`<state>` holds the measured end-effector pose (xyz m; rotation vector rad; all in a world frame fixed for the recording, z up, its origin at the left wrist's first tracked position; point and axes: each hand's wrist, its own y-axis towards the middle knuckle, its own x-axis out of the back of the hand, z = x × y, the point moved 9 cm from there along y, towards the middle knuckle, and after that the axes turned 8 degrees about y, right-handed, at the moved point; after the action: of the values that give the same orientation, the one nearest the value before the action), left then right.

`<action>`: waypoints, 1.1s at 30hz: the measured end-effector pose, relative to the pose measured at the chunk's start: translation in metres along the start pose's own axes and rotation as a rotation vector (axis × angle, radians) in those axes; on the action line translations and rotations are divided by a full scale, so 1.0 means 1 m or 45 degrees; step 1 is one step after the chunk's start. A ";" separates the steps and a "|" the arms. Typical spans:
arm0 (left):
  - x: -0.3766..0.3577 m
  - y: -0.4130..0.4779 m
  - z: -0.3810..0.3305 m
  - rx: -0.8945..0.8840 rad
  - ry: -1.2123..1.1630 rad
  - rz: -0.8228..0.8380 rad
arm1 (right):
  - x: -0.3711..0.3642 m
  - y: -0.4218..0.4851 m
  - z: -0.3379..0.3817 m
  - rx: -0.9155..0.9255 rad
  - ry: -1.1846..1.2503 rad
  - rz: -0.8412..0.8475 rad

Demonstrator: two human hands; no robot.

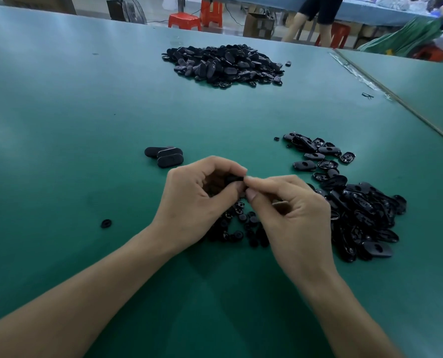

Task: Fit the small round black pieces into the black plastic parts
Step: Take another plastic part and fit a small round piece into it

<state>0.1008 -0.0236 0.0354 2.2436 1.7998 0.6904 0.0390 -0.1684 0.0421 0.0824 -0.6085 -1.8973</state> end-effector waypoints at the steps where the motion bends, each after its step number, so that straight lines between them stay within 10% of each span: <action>1: -0.001 0.000 0.001 0.014 -0.011 0.013 | 0.002 0.001 -0.003 -0.020 0.000 -0.004; 33: -0.002 0.002 0.005 0.003 -0.082 0.049 | 0.002 0.007 -0.009 -0.188 0.026 0.150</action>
<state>0.1051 -0.0250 0.0314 2.2807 1.7333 0.6158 0.0473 -0.1759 0.0377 -0.0293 -0.4481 -1.8190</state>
